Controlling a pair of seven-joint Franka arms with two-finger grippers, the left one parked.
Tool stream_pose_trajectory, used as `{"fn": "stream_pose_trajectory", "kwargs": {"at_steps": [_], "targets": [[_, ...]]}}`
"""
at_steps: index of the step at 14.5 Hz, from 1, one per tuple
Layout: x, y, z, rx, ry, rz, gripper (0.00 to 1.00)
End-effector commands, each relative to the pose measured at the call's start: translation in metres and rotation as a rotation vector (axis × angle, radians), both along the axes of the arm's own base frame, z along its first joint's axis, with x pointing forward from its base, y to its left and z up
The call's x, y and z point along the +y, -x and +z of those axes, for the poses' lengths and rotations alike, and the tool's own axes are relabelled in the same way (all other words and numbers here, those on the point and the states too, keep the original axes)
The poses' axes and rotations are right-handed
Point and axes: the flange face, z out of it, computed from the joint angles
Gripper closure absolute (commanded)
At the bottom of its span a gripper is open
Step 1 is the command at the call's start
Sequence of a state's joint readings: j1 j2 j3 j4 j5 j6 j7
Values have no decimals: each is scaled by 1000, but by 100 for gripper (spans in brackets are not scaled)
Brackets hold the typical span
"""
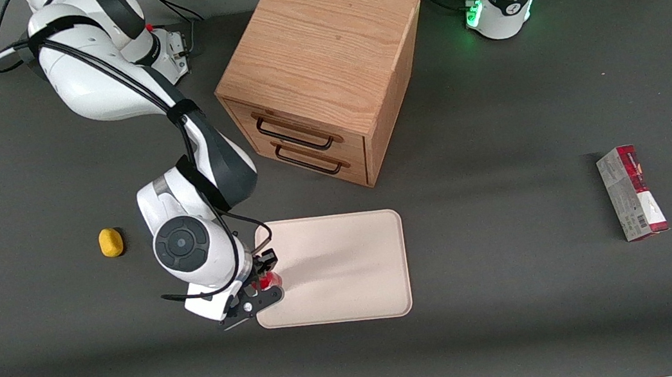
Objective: Place coke bottle on tray
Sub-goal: 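Lower the bottle upright onto the tray and open the right gripper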
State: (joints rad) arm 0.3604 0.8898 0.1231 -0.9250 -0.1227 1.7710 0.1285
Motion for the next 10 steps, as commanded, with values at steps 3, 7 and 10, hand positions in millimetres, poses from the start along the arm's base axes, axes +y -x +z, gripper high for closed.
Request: {"fn": "stream_pose_trajectory", "kwargs": {"at_steps": [3, 7, 10], "targets": [[4, -3, -7, -19, 13, -23, 100], [3, -4, -8, -22, 16, -60, 0], [3, -3, -7, -23, 14, -63, 0]]}}
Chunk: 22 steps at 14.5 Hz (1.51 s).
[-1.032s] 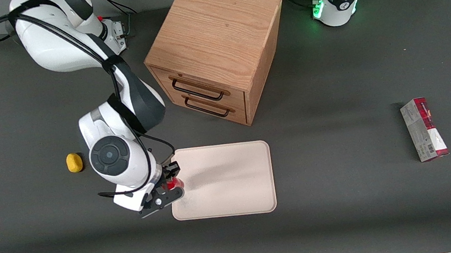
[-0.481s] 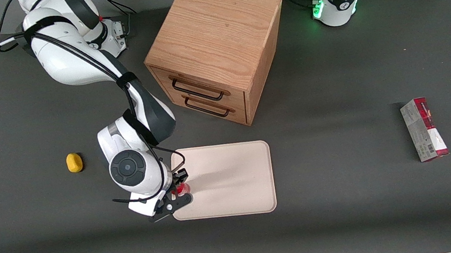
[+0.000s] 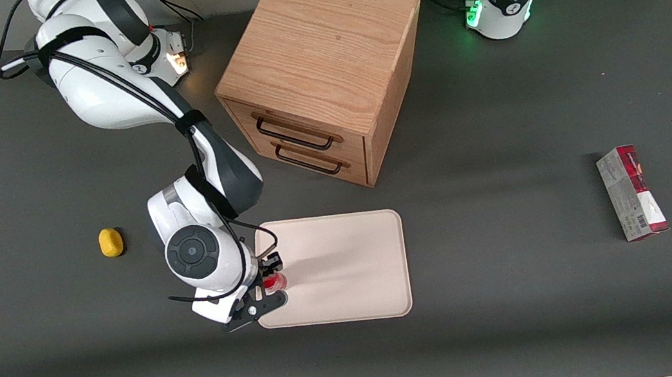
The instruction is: Place coke bottle on tray
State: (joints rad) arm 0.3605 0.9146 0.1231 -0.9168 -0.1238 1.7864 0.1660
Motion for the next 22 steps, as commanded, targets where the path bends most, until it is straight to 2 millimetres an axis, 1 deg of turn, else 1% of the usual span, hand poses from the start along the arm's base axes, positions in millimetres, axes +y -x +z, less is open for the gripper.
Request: {"fn": "stream_pose_trajectory", "kwargs": {"at_steps": [1, 3, 4, 5, 6, 9, 12, 14, 16, 18, 21, 22], "targets": [[2, -1, 9, -25, 17, -26, 0], [1, 0, 24, -42, 29, -21, 0], [2, 3, 43, -55, 24, -26, 0], [-2, 9, 60, -39, 36, -55, 0], [-6, 17, 82, -22, 51, -78, 0], [-13, 52, 152, 35, 95, -86, 0], [-26, 87, 216, 69, 121, -76, 0], [-37, 110, 242, 85, 141, -81, 0], [-51, 133, 255, 84, 154, -85, 0], [-77, 145, 261, 58, 154, -116, 0], [-128, 152, 263, 49, 90, -203, 0], [-150, 155, 264, 47, 68, -239, 0]]}}
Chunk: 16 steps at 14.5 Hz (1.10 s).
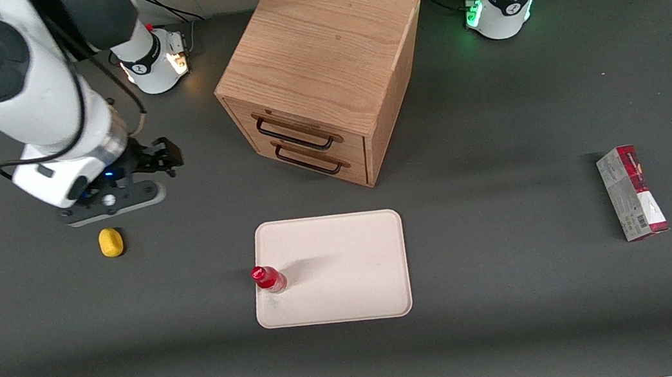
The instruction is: Place coke bottle on tray
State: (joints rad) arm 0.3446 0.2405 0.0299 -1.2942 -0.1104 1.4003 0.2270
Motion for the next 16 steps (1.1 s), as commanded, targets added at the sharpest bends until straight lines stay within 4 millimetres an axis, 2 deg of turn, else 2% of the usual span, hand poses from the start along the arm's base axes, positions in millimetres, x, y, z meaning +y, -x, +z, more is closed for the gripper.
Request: {"fn": "stream_pose_trajectory", "kwargs": {"at_steps": [1, 3, 8, 12, 16], "targets": [[-65, 24, -1, -24, -67, -111, 0], [-100, 35, 3, -55, -98, -143, 0], [-169, 36, 21, -109, -112, -153, 0], [-198, 38, 23, -113, -114, -123, 0], [-218, 40, 23, -93, -110, -135, 0]]}}
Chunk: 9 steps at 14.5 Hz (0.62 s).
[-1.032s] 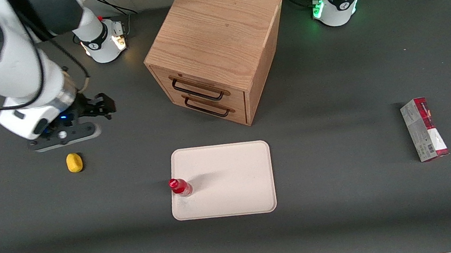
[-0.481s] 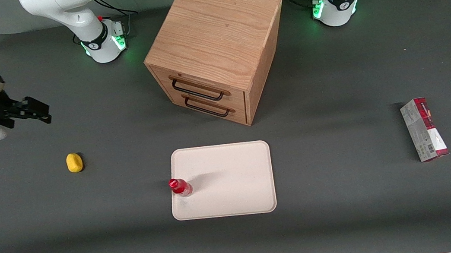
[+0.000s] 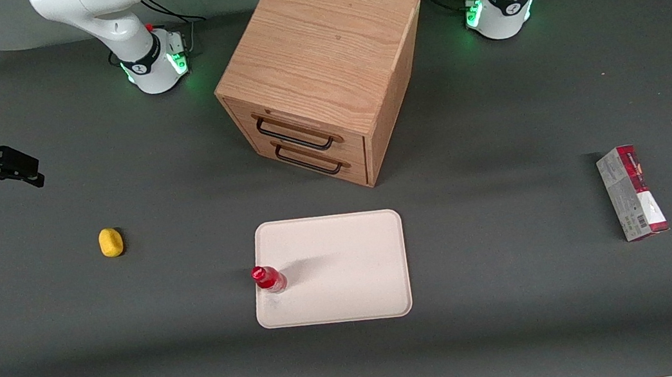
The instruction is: Place coke bottle on tray
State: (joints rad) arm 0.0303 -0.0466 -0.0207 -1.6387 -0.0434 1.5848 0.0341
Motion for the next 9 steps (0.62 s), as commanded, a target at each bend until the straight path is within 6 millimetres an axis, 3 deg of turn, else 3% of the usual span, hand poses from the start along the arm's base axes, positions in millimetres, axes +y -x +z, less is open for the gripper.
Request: {"fn": "stream_pose_trajectory", "kwargs": {"at_steps": [1, 3, 9], "targets": [[-12, 8, 3, 1, -15, 27, 0], [-22, 7, 1, 4, -16, 9, 0], [-19, 8, 1, 8, -10, 1, 0]]}}
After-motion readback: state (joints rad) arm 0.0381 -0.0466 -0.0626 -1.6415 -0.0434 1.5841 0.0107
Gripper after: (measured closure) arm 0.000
